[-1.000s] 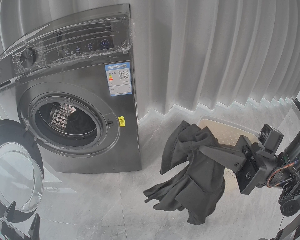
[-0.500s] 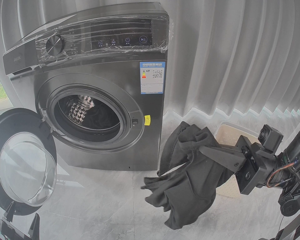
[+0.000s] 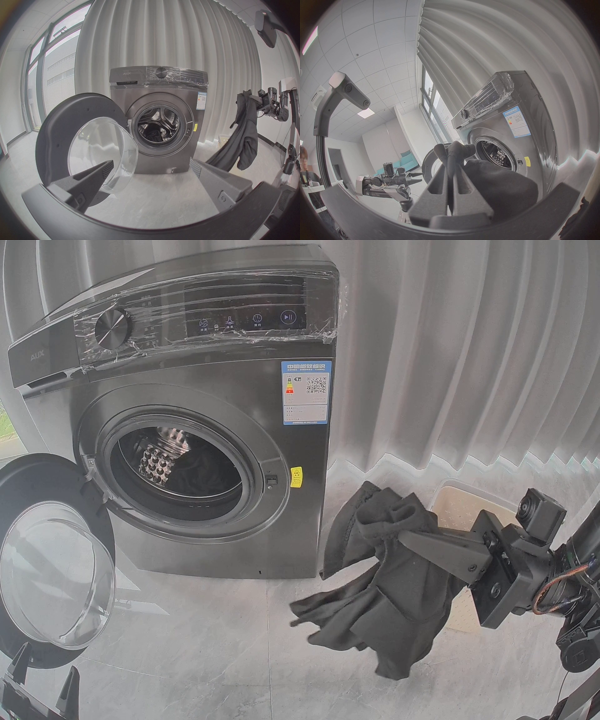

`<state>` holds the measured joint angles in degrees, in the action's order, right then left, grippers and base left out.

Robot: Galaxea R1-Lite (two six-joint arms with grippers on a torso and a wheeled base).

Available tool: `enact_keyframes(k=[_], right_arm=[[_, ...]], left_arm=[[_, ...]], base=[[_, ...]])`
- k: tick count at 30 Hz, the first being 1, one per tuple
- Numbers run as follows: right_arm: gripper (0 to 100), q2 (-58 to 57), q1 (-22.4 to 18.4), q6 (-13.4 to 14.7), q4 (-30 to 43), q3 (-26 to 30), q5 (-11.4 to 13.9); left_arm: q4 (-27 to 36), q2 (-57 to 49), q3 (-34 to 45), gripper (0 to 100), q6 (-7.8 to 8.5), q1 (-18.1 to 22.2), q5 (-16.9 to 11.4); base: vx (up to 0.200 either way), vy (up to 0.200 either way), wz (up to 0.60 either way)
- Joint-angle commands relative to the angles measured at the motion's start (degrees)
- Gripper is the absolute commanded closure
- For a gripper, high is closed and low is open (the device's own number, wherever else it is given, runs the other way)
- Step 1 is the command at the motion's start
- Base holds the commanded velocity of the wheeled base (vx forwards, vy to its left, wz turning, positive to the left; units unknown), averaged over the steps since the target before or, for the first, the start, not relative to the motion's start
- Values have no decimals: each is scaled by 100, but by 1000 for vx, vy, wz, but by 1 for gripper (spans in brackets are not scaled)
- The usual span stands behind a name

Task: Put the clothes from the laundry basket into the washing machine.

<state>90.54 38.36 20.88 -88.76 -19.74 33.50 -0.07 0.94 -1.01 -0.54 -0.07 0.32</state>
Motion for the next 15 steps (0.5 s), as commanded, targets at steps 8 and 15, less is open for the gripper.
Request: enact_keyframes(k=[8,15], right_arm=[[100,148,-48,-163,8,84,-36],[100,772,-514,-533,-1,84,-520]], left_arm=[[7,-94,101,0,36,-1,3],[7,-85,101,0,27,-1,12]], base=[[-100,100,0],[0,0,0]])
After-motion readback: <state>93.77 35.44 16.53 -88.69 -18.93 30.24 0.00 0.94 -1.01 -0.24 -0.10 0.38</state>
